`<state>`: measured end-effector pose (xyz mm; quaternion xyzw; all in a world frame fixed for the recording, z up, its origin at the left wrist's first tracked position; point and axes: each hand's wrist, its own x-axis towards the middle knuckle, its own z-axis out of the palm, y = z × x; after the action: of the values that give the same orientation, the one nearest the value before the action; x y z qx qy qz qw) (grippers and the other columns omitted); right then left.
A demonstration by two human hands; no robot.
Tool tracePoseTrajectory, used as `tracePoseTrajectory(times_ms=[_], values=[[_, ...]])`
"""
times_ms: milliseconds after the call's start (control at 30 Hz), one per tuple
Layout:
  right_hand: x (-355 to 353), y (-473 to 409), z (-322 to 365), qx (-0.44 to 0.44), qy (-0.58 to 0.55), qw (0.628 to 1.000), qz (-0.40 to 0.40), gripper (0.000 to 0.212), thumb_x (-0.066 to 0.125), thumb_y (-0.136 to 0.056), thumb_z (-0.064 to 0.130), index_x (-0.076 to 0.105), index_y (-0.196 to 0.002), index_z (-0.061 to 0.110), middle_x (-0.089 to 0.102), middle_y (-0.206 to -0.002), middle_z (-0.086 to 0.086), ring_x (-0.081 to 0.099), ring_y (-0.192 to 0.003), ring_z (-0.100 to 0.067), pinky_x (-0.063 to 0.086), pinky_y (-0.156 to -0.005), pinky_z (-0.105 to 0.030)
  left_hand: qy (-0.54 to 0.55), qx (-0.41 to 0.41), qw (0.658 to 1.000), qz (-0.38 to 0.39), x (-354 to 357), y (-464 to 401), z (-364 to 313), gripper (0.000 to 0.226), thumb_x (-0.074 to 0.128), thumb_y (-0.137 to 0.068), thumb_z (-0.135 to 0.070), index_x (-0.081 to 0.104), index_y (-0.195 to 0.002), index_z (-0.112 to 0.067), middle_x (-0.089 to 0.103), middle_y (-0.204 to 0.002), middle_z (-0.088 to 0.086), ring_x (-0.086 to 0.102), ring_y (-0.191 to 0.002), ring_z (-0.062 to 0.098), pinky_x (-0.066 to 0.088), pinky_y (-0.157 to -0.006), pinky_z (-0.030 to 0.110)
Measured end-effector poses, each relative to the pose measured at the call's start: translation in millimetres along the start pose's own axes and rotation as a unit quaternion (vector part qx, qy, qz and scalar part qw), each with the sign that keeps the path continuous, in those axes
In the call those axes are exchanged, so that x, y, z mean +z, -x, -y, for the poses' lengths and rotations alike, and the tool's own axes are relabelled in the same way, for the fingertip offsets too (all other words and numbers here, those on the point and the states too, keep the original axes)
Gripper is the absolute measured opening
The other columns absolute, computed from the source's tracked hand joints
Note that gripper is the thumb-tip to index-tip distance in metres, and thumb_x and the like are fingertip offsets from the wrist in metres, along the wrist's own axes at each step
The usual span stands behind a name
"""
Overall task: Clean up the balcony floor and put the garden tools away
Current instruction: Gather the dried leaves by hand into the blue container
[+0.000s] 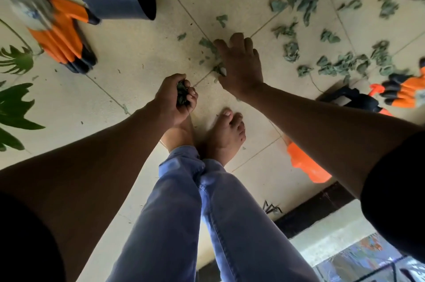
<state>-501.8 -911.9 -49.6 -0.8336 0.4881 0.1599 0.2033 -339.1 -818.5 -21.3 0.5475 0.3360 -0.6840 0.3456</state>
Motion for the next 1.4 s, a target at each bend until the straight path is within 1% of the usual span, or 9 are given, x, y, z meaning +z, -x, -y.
tracePoseTrajectory(times_ms=[200, 500, 667, 800, 933, 1033, 1133, 1267, 1400], values=[[-9.3, -9.2, 6.2, -0.004, 0.007, 0.999, 0.038, 0.083, 0.065, -0.078, 0.067, 0.037, -0.147, 0.030, 0.034, -0.146, -0.016, 0.040, -0.127, -0.039, 0.050, -0.079, -0.045, -0.004, 0.008, 1.000, 0.002, -5.1, -1.3, -6.2, 0.040, 0.051, -0.104, -0.028, 0.051, -0.067, -0.014, 0.047, -0.060, 0.002, 0.049, -0.049, 0.010, 0.040, -0.042, 0.015], [6.6, 2.0, 6.1, -0.035, -0.032, 0.998, 0.031, 0.057, 0.074, -0.087, 0.012, 0.049, -0.137, 0.021, 0.041, -0.132, -0.018, 0.050, -0.118, -0.036, 0.058, -0.076, -0.045, -0.004, 0.000, 1.000, 0.008, -11.6, 2.6, 0.2, 0.041, 0.051, -0.104, -0.029, 0.051, -0.066, -0.015, 0.046, -0.060, 0.001, 0.048, -0.048, 0.009, 0.038, -0.043, 0.014], [12.4, 0.3, 9.8, -0.092, -0.003, 0.995, 0.028, 0.030, 0.066, -0.084, -0.006, 0.061, -0.111, 0.005, 0.052, -0.121, -0.020, 0.059, -0.101, -0.037, 0.055, -0.071, -0.041, 0.004, 0.000, 1.000, 0.013, -18.4, 0.2, 0.4, 0.040, 0.051, -0.104, -0.028, 0.051, -0.066, -0.015, 0.047, -0.062, 0.002, 0.050, -0.050, 0.010, 0.041, -0.044, 0.015], [16.0, -7.0, 11.9, 0.027, -0.121, 0.992, 0.004, 0.015, 0.065, -0.084, -0.005, 0.073, -0.088, 0.007, 0.067, -0.099, -0.011, 0.066, -0.085, -0.026, 0.051, -0.072, -0.030, 0.017, 0.001, 1.000, 0.012, -22.2, -0.6, 1.6, 0.038, 0.052, -0.103, -0.028, 0.053, -0.068, -0.014, 0.049, -0.067, 0.002, 0.054, -0.056, 0.011, 0.046, -0.048, 0.016], [-12.8, -6.1, 25.7, 0.192, -0.399, 0.896, 0.042, 0.011, 0.081, -0.078, 0.002, 0.077, -0.084, 0.009, 0.075, -0.077, 0.000, 0.074, -0.070, -0.016, 0.064, -0.071, -0.035, 0.030, 0.004, 0.999, 0.011, -20.2, 0.0, -0.3, 0.037, 0.054, -0.103, -0.029, 0.055, -0.070, -0.013, 0.051, -0.070, 0.003, 0.058, -0.058, 0.013, 0.052, -0.051, 0.021], [-42.4, 9.5, 51.6, 0.155, -0.523, 0.837, 0.035, 0.013, 0.086, -0.076, 0.005, 0.077, -0.086, 0.008, 0.075, -0.076, -0.002, 0.076, -0.071, -0.018, 0.064, -0.070, -0.033, 0.063, 0.012, 0.998, -0.003, -14.0, 0.4, -3.4, 0.031, 0.057, -0.101, -0.027, 0.059, -0.075, -0.010, 0.056, -0.070, 0.004, 0.061, -0.059, 0.016, 0.057, -0.056, 0.026], [-50.2, 26.7, 76.4, 0.071, -0.464, 0.883, 0.000, 0.011, 0.082, -0.075, 0.009, 0.078, -0.082, 0.016, 0.074, -0.080, 0.004, 0.072, -0.077, -0.011, 0.061, -0.073, -0.031, 0.044, 0.030, 0.998, 0.019, -4.2, 5.4, -5.4, 0.019, 0.053, -0.098, -0.017, 0.062, -0.083, -0.009, 0.064, -0.072, 0.005, 0.066, -0.062, 0.015, 0.058, -0.062, 0.027], [-34.4, 40.8, 92.9, -0.042, -0.220, 0.972, -0.076, 0.014, 0.070, -0.078, 0.007, 0.076, -0.079, 0.019, 0.067, -0.078, -0.001, 0.061, -0.078, -0.020, 0.036, -0.056, -0.026, 0.000, 0.026, 0.999, 0.044, 5.6, 9.5, -5.3, 0.030, 0.047, -0.092, -0.012, 0.055, -0.063, -0.014, 0.056, -0.058, 0.002, 0.063, -0.056, 0.013, 0.049, -0.052, 0.021], [-31.0, 48.3, 103.1, -0.054, -0.099, 0.986, -0.124, 0.006, 0.072, -0.074, 0.012, 0.071, -0.070, 0.016, 0.063, -0.062, -0.001, 0.056, -0.078, -0.027, 0.029, -0.063, -0.030, 0.008, 0.008, 0.999, 0.044, 3.4, 6.9, -4.2, 0.030, 0.051, -0.096, -0.030, 0.065, -0.076, -0.013, 0.066, -0.072, 0.006, 0.071, -0.070, 0.019, 0.054, -0.067, 0.027]])
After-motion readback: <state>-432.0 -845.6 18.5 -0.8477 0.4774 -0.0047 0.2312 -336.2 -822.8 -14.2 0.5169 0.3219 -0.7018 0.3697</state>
